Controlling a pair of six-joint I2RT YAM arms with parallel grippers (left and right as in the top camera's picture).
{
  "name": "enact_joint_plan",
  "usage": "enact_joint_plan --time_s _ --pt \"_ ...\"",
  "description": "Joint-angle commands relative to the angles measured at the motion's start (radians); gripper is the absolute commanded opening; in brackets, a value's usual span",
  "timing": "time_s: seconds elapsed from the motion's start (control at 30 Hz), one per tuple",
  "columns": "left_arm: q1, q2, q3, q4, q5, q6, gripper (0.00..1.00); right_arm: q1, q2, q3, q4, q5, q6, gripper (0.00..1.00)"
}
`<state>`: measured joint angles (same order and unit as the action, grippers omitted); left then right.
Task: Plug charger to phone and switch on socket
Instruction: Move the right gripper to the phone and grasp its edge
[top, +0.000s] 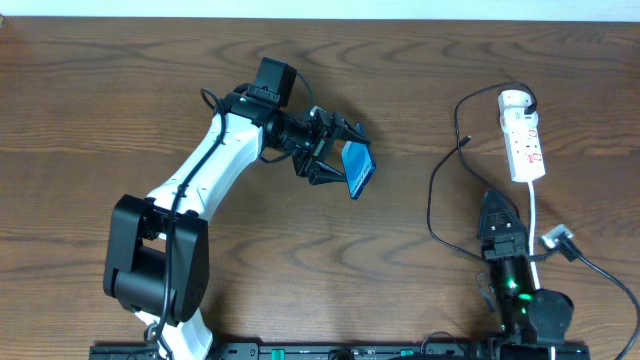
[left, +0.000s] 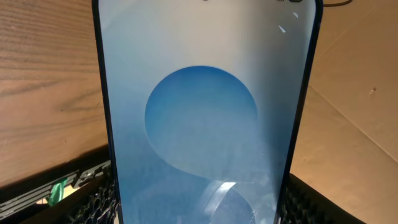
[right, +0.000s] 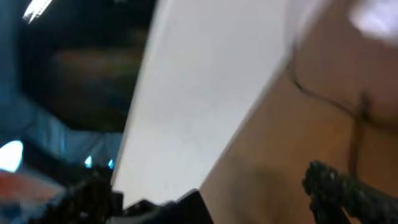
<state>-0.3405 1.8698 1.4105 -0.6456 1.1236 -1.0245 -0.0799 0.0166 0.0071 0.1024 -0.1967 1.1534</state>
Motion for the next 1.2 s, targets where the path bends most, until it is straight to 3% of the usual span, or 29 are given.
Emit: enact_joint_plan --time_s 0.0,0.17,0.37,0.53,0.7,0.77,0.97,1.17 --pt "0.0 -0.036 0.002 0.005 0.035 0.002 0.66 0.007 0.004 0.054 0.013 0.005 -0.388 0.99" --pt "0.0 -0.036 0.002 0.023 0.035 0.002 0.66 0.007 0.145 0.248 -0.129 0.011 -0.58 0.99" --pt "0.0 -0.036 0.002 0.039 0.035 0.002 0.66 0.013 0.444 0.553 -0.32 -0.05 -0.636 0.99" --pt "0.0 -0.036 0.002 0.039 0.035 0.002 0.67 0.076 0.652 0.812 -0.455 -0.135 -0.634 0.99" --pt "0.0 -0.036 0.002 0.038 0.035 0.002 0.67 0.29 0.845 1.081 -0.835 -0.057 -0.487 0.99" --pt "0.0 -0.036 0.002 0.038 0.035 0.002 0.67 0.383 0.898 1.128 -0.911 -0.069 -0.488 0.99" --pt "0.0 -0.036 0.002 0.038 0.035 0.002 0.66 0.573 0.994 1.131 -0.871 -0.117 -0.476 0.99" --pt "0.0 -0.036 0.002 0.039 0.035 0.003 0.66 0.672 1.105 1.128 -0.804 0.085 -0.468 0.99"
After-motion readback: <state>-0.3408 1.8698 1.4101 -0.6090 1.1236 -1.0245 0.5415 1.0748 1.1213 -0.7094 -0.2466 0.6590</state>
